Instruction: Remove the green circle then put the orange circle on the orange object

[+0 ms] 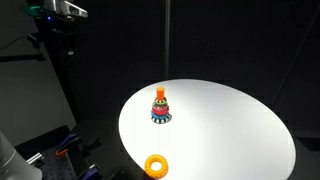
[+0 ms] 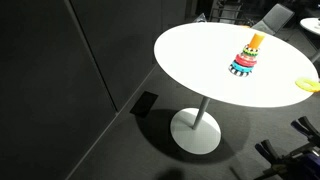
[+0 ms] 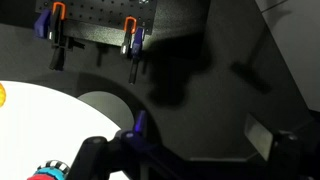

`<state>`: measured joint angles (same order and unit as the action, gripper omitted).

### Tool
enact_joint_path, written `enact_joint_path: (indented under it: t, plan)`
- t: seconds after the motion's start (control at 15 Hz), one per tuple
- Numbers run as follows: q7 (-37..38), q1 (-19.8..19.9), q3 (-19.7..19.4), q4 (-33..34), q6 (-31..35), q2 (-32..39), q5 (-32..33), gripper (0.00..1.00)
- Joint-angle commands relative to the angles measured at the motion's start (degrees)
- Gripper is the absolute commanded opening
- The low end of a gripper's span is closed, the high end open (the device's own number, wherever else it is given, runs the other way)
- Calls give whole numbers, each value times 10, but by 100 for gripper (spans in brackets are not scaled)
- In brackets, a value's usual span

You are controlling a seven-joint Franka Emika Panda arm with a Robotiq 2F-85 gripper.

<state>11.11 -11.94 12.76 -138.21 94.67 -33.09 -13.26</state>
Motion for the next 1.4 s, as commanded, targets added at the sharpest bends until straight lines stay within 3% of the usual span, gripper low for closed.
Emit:
enact_joint_path:
  t: [0.0, 0.6, 1.33]
  plan:
    - [-2, 4, 3, 1, -1, 0, -1, 100]
    - [10, 21, 4, 7, 23, 15, 22, 100]
    - [32, 75, -14, 9, 113, 52, 78, 100]
